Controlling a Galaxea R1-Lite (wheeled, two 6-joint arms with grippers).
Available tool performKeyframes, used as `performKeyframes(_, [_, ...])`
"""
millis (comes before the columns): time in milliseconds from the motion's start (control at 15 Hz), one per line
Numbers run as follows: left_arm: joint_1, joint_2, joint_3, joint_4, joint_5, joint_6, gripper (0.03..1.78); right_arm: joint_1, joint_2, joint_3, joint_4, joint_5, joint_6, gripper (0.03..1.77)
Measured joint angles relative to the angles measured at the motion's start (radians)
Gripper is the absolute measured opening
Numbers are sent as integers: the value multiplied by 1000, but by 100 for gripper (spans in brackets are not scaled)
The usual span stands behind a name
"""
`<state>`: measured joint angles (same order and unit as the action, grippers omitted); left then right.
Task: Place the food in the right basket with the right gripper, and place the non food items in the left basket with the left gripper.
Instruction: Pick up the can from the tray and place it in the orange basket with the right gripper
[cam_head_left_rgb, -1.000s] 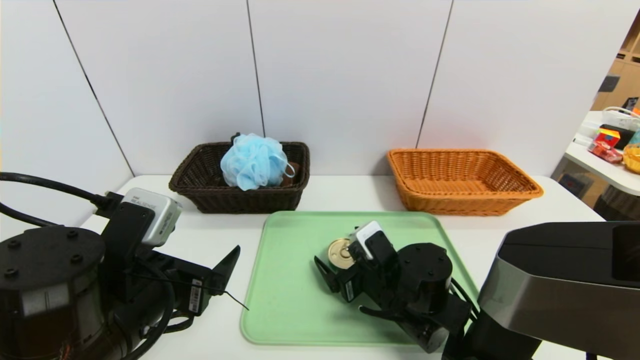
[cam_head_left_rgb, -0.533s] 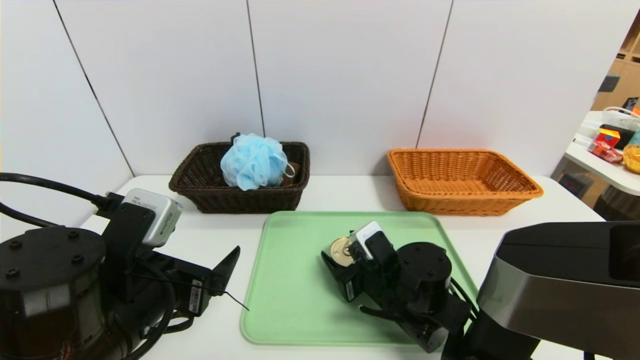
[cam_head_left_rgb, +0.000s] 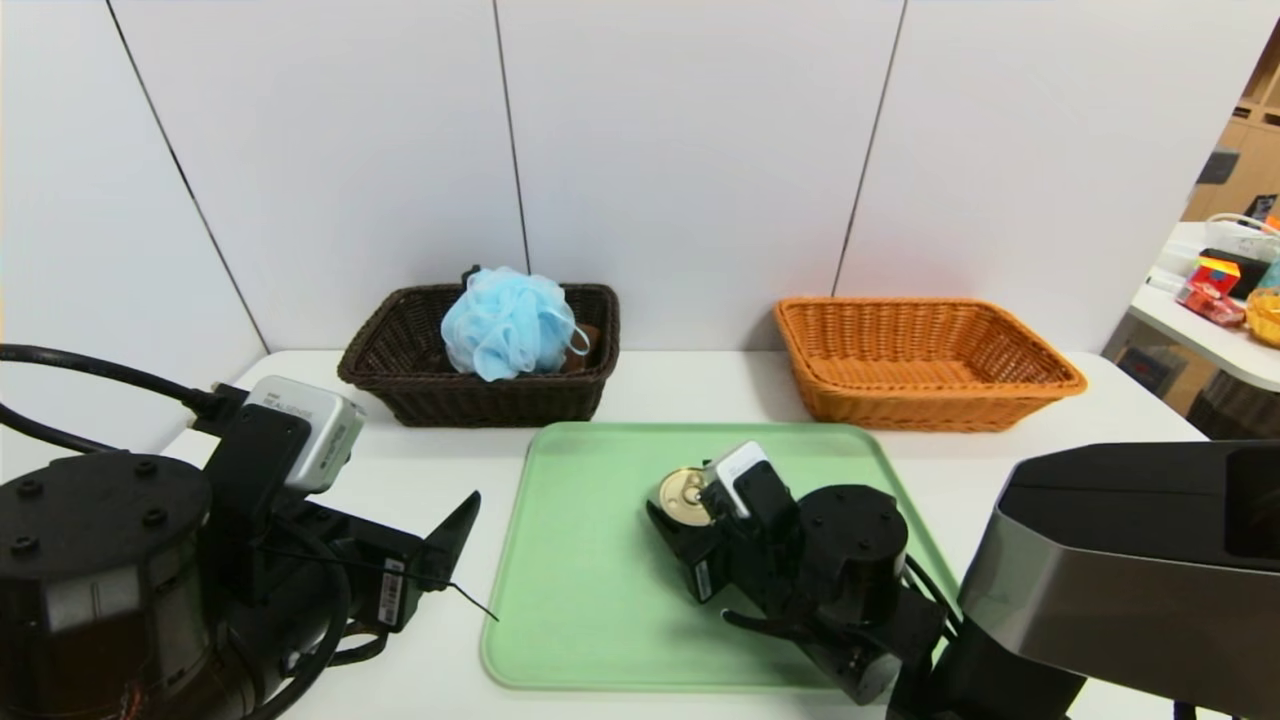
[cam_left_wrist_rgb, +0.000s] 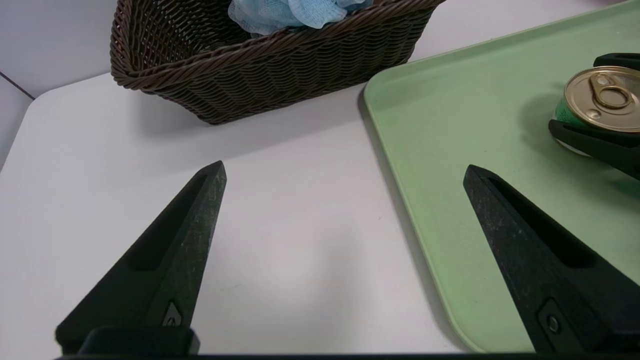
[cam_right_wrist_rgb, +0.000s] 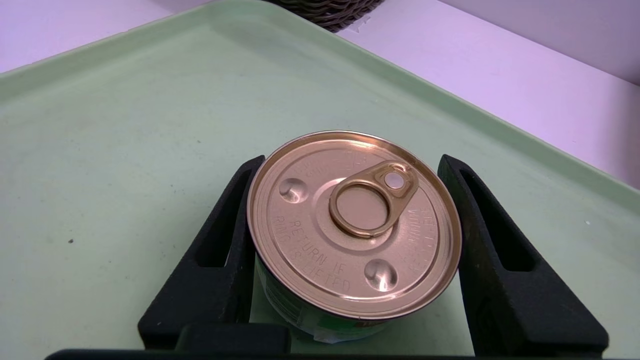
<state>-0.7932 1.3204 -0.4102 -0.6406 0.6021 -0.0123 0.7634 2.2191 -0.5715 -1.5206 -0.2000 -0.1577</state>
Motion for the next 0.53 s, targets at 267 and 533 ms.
performKeyframes(267, [0,0,-3,0,0,0,169,-2,-41,0,1,0,-19,106])
performKeyframes(533, [0,0,-3,0,0,1,169,-14,-112,4,1,1,-67,106])
